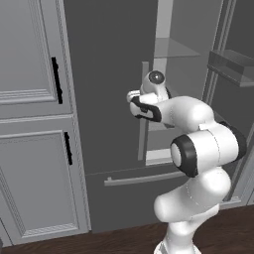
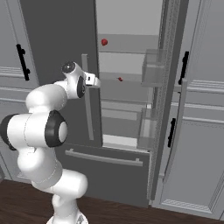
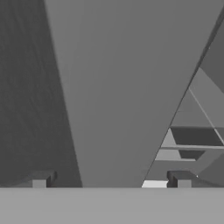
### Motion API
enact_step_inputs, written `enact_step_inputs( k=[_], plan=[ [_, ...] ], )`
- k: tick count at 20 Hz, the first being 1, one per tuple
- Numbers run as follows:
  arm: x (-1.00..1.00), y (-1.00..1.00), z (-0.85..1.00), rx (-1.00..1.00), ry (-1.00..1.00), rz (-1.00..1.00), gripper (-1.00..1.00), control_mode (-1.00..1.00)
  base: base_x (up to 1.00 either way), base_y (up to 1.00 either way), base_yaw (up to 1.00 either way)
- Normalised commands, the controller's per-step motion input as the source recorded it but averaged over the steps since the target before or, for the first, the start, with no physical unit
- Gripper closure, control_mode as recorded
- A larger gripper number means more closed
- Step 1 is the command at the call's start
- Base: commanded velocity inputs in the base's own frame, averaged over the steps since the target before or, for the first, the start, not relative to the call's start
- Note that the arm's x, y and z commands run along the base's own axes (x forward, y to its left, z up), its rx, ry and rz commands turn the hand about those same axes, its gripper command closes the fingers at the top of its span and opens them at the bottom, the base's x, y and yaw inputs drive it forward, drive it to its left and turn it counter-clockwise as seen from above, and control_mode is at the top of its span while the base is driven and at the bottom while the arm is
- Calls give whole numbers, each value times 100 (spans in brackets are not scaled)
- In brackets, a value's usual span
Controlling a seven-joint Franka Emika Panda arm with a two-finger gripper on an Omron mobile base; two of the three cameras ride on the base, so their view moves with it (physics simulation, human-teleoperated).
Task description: Take the strawberry from the fridge and place it on top of the pancake, located on the dining counter.
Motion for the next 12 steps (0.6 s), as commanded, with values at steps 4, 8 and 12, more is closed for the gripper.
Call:
enact_step_inputs(
  k=[4,8,12],
  plan=[
    [38,0,-18,0,0,0,-100,-100,0,0,0],
    [45,8,-34,0,0,0,-100,-100,0,0,0],
    [58,33,-53,-3,0,0,-100,-100,0,0,0]
  ],
)
